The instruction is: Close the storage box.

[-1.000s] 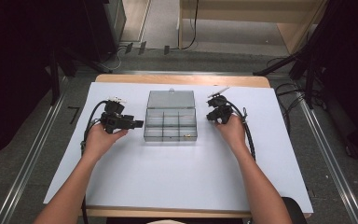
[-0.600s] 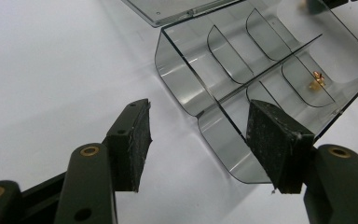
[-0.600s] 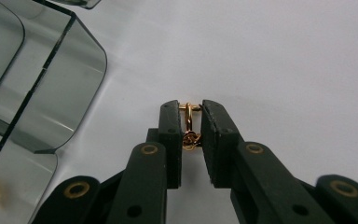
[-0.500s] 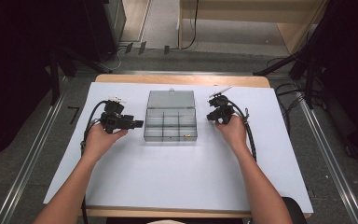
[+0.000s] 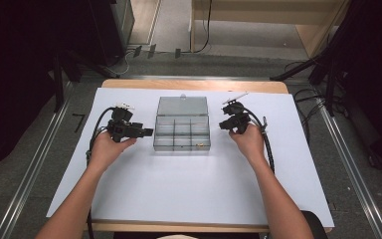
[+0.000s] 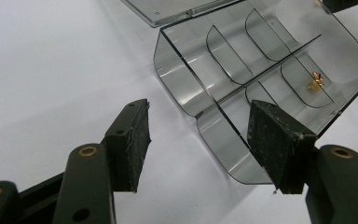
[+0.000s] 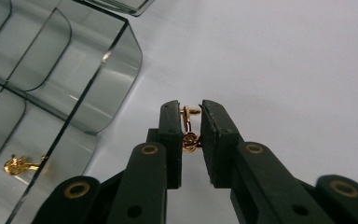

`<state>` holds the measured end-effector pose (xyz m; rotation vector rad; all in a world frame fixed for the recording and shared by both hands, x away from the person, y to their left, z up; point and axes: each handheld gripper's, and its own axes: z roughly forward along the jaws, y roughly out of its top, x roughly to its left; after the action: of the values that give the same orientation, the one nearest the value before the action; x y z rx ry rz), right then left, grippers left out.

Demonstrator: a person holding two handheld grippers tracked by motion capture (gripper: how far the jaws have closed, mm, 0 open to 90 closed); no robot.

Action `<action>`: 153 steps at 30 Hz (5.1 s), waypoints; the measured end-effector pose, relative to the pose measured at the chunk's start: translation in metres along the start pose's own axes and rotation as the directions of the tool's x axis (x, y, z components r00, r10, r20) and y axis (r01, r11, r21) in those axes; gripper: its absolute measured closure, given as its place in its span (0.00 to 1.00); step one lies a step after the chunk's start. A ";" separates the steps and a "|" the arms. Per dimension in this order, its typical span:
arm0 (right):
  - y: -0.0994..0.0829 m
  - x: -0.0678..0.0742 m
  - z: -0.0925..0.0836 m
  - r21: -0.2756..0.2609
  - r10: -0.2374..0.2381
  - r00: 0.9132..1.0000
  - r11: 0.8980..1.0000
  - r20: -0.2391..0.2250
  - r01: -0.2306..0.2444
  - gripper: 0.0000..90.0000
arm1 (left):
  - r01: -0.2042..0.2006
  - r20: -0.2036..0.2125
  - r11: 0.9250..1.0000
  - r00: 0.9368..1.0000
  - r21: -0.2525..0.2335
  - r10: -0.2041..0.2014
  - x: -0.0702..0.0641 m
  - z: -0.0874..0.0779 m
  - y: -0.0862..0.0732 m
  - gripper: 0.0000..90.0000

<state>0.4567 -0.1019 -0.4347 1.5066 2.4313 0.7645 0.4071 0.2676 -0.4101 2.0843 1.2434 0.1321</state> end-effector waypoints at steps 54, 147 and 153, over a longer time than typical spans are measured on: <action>-0.005 0.049 -0.040 -0.084 -0.103 0.990 0.992 -0.100 0.094 0.91 | -0.015 0.005 1.000 1.000 0.003 0.015 -0.002 0.004 0.006 0.44; 0.056 0.020 0.020 -0.240 0.047 0.999 0.970 -0.006 -0.047 0.68 | 0.102 -0.096 0.994 0.991 0.046 -0.097 0.026 0.064 0.085 0.49; 0.060 0.020 0.031 -0.222 0.076 0.997 0.972 0.007 -0.073 0.68 | 0.121 -0.105 0.991 0.988 0.055 -0.115 0.028 0.072 0.086 0.49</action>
<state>0.5070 -0.0525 -0.4277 1.5169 2.2029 0.9985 0.5152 0.2275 -0.4189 2.0713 1.4454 0.1493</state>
